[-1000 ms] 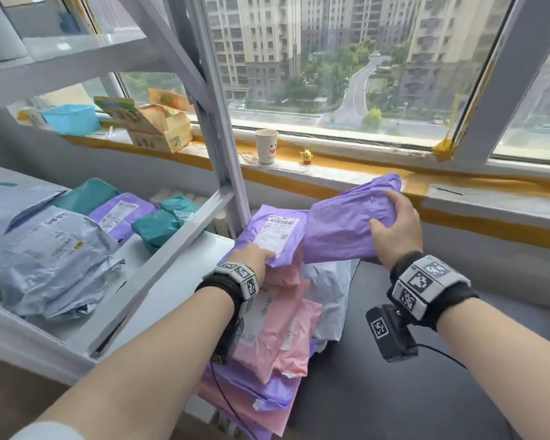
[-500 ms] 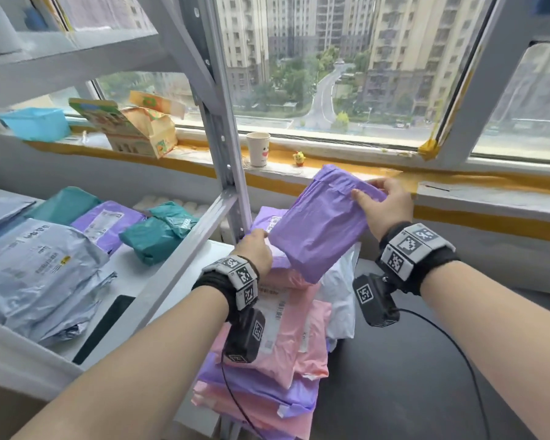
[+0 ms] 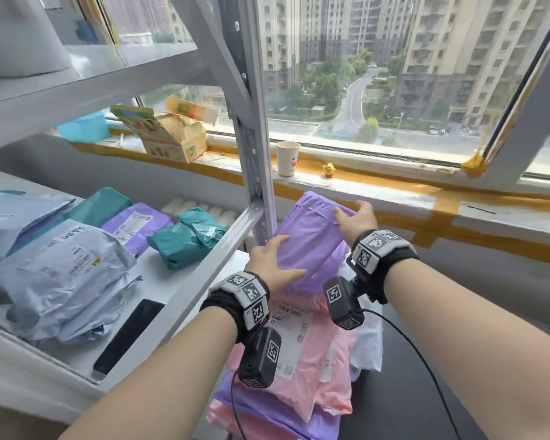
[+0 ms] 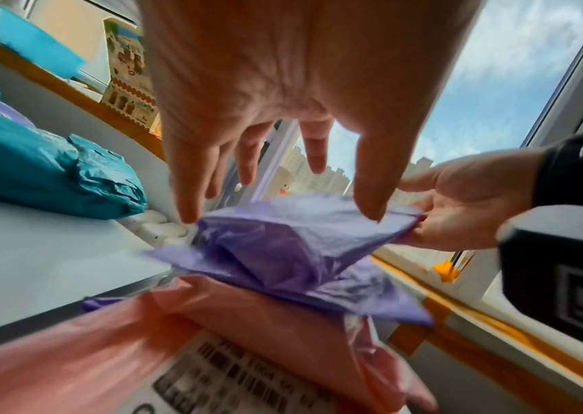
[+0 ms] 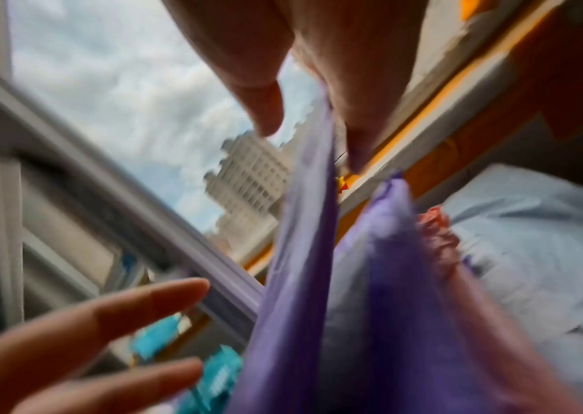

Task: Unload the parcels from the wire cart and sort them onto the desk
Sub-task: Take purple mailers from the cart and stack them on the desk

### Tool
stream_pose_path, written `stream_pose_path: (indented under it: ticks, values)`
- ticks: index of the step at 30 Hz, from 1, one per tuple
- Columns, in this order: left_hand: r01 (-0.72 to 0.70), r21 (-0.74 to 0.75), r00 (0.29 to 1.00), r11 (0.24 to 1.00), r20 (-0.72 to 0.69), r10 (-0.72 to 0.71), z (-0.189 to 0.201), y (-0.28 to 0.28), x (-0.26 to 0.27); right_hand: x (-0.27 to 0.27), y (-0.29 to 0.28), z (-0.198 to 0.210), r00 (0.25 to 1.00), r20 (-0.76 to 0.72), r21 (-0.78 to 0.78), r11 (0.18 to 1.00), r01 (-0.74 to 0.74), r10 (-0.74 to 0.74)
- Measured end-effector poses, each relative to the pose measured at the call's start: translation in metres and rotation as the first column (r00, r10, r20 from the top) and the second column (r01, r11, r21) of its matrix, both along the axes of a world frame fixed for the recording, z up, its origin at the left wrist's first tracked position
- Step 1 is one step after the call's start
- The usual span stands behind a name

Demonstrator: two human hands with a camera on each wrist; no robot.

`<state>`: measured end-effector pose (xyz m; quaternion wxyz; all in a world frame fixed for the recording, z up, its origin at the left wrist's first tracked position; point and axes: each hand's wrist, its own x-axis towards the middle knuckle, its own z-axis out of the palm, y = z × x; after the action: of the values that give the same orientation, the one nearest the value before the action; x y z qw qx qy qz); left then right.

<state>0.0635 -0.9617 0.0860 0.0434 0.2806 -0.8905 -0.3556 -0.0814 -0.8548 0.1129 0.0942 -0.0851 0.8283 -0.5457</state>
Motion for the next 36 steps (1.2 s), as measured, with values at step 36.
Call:
stream_pose_path:
  ticks: [36]
  values:
    - [0.106, -0.148, 0.934, 0.983, 0.355, -0.048, -0.023, 0.017, -0.010, 0.018, 0.017, -0.058, 0.972, -0.013, 0.245, 0.944, -0.223, 0.233]
